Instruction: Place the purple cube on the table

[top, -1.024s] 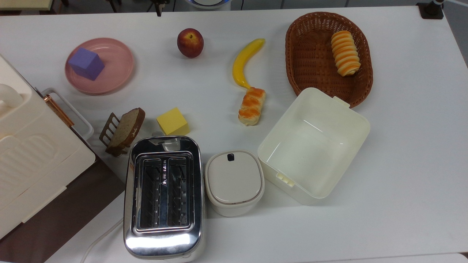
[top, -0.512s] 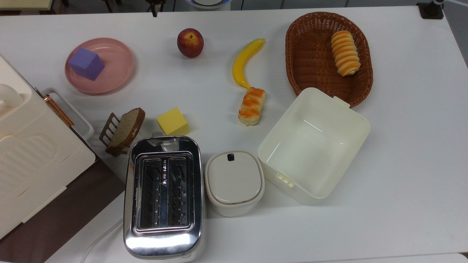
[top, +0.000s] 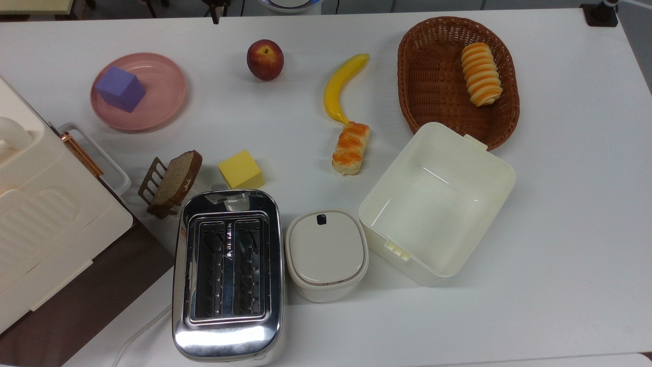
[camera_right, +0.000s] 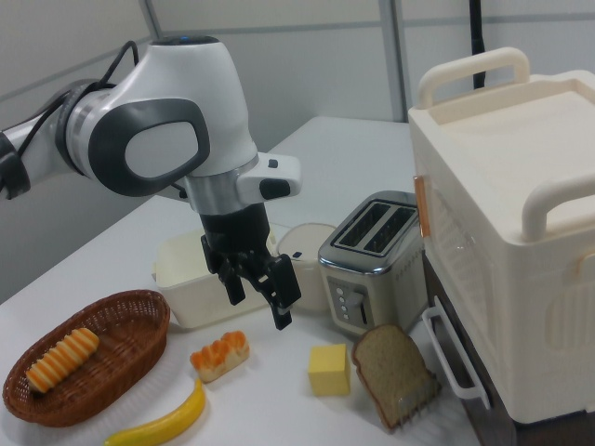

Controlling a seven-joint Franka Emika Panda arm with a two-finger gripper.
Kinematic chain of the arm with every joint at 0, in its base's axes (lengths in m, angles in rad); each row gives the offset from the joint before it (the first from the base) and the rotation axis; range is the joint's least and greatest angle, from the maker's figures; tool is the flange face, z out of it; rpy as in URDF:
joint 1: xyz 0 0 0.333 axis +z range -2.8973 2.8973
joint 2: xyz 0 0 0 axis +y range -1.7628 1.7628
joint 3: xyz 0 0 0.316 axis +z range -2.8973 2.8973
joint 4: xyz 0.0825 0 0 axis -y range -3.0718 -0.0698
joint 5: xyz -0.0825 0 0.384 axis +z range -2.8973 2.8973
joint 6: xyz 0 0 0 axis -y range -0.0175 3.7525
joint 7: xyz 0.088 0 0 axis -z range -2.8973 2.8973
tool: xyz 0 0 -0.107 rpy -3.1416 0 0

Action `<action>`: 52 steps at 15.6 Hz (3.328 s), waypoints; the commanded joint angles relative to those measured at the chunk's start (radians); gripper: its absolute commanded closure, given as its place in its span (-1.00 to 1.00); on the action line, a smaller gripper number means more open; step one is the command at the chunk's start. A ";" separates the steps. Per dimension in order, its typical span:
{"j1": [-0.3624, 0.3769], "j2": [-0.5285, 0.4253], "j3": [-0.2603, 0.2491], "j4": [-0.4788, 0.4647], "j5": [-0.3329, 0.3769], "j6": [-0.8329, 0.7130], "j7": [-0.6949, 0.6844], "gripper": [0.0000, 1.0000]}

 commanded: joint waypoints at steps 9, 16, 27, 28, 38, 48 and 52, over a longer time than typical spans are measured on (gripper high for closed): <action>-0.061 0.005 0.018 -0.005 0.037 -0.040 -0.007 -1.00; -0.384 -0.011 0.237 -0.183 0.035 0.127 0.094 -1.00; -0.689 -0.021 0.362 -0.366 -0.075 0.379 0.197 -1.00; -0.692 -0.017 0.362 -0.370 -0.096 0.384 0.197 -1.00; -0.721 0.118 0.360 -0.398 -0.225 0.585 0.192 -1.00; -0.709 0.158 0.363 -0.396 -0.261 0.590 0.191 -1.00; -0.707 0.156 0.363 -0.395 -0.259 0.590 0.195 -1.00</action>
